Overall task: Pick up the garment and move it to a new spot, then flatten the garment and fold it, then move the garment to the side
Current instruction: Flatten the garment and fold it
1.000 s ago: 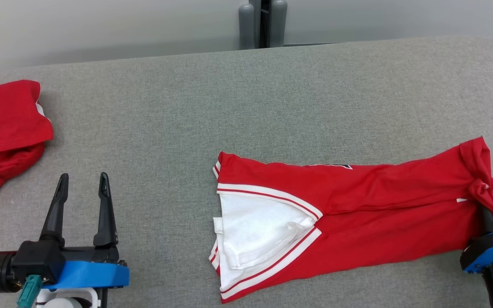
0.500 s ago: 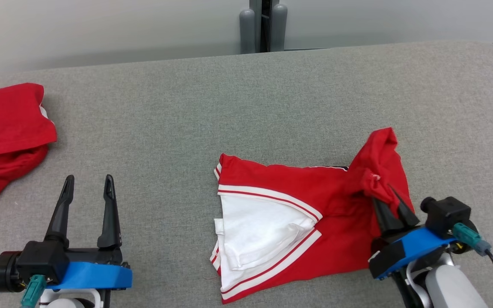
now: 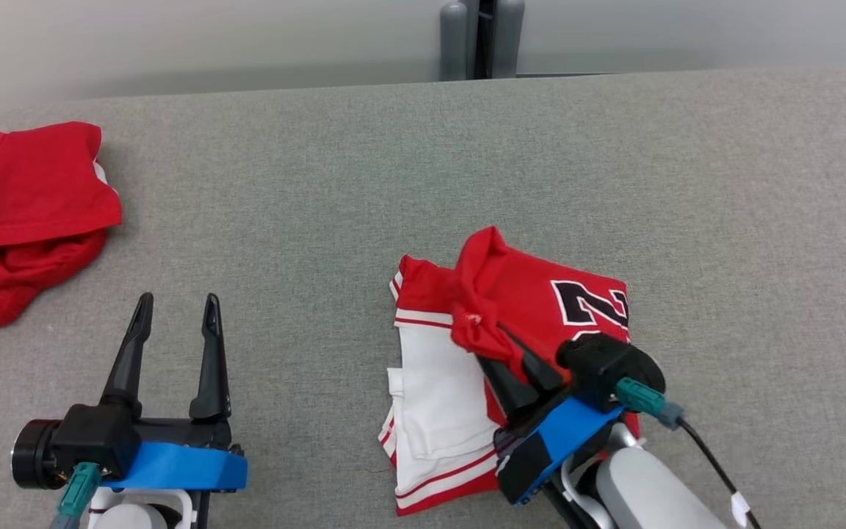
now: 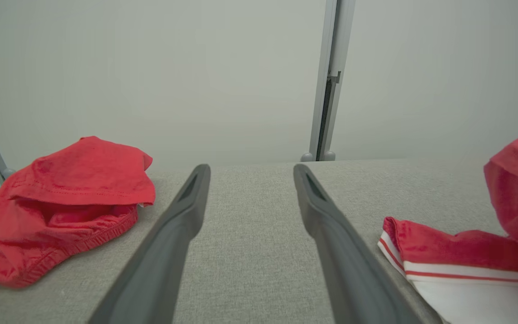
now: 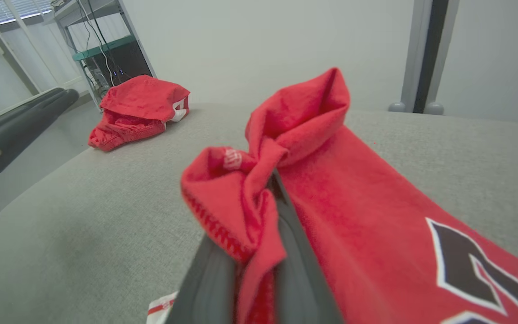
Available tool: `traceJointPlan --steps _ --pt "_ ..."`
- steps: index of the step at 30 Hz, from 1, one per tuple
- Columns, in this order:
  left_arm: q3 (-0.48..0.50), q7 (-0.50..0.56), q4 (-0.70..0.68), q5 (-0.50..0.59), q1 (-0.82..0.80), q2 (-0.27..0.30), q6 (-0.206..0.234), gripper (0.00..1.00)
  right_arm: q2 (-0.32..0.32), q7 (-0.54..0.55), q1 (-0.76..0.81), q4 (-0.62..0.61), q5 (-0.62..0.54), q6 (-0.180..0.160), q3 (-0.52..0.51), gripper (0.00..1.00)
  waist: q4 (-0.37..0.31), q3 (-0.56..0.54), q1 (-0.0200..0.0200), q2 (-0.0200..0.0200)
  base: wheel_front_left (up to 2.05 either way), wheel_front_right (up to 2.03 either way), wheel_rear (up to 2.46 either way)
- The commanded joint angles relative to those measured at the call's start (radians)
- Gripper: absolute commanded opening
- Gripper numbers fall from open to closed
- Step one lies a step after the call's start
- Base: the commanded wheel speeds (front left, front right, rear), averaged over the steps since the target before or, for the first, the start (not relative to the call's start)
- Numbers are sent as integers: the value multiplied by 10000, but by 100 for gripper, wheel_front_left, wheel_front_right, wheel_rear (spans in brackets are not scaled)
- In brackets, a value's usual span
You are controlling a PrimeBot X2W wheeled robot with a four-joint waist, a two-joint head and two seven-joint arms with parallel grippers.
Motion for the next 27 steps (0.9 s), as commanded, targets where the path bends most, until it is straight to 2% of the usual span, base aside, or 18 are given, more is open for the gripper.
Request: traceJointPlan --steps 1,8,9,10,11,18,21,27 --pt "-94 -38 47 -74 -143 29 44 100 117 -58 -217 188 129 -5 334 0 117 71 0 0 0 0 0" --pt "-348 -36 87 -215 -320 29 170 100 297 -442 -634 1157 82 -5 1155 0 340 250 0 0 0 0 0" --pt "-369 -36 88 -223 -327 29 175 100 296 -501 -654 1304 117 -5 1245 27 348 264 0 0 0 0 0" --pt "-376 -36 85 -233 -330 29 185 100 297 -571 -701 1415 90 -5 1290 96 346 277 0 0 0 0 0" --pt "-376 -36 83 -245 -335 29 193 100 301 -644 -740 1529 62 -5 1336 100 336 292 0 0 0 0 0" --pt "-293 -36 109 -279 -308 29 256 100 316 -1190 -763 1706 -44 -5 1180 100 95 199 0 0 0 0 0" --pt "-264 -36 122 -272 -245 28 229 100 92 -1403 -607 1461 -187 -5 858 100 -70 48 0 0 0 0 0" --pt "-152 -35 115 -216 -78 28 185 100 -437 -1638 -36 584 -580 -5 -849 100 -391 -286 0 0 0 0 0"
